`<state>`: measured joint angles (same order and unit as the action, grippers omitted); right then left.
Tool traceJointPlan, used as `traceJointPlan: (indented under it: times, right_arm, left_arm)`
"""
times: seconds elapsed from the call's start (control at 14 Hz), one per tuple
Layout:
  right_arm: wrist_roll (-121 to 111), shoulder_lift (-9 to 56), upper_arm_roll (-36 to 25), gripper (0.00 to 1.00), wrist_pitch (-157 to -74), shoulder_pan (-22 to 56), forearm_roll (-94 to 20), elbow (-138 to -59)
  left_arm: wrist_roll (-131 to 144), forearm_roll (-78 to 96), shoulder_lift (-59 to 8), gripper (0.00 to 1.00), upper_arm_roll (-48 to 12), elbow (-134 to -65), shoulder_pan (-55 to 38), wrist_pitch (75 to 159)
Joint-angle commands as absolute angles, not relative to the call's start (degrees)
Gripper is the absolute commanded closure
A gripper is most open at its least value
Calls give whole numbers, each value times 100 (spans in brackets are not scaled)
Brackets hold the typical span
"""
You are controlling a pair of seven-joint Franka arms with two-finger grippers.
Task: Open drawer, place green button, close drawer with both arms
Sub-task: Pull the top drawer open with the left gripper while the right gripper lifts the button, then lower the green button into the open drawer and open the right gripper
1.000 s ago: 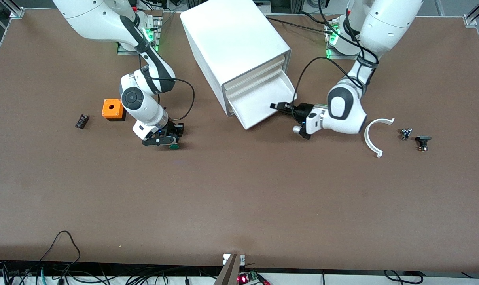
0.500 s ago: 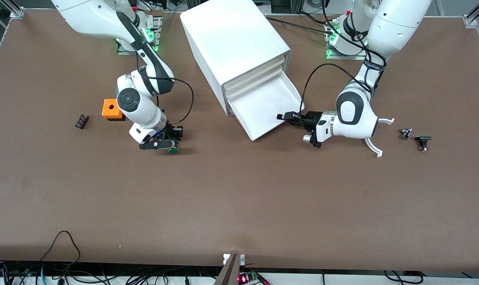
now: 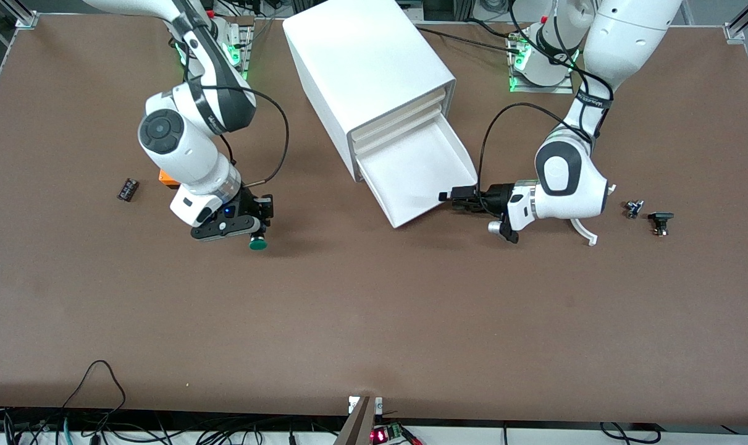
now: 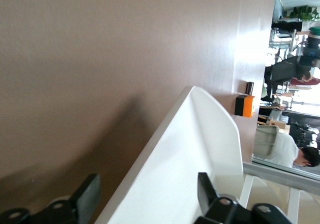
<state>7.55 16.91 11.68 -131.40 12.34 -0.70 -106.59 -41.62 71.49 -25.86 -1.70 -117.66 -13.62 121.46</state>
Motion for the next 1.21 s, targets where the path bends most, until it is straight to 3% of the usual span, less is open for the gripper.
traceJointPlan:
  times: [0.0,0.21,0.5,0.93,1.14]
  right_arm:
    - [-234,1758,1554,71,-12570,1213,-105,-10082]
    - [-1130,1810,2055,71,-12279,1213,-88,-9783]
    - [-2589,2205,2618,71,-12313,1274,-88,-9309]
    - [-3393,3241,2646,71,-12480,2336,367,-8421]
    - [-3454,3384,2619,71,-12445,2671,685,-8288]
  left_arm:
    - [-3973,6847,-2172,0,-176,-11848,-1197,12427]
    - [-3964,6855,-1785,0,-167,-11848,-714,12928]
    - [-4043,6751,-1442,0,-176,-11848,-589,12937]
    - [-3964,3117,-871,0,-150,-11339,-53,12780]
    - [-3746,2148,-573,0,69,-10935,44,11929]
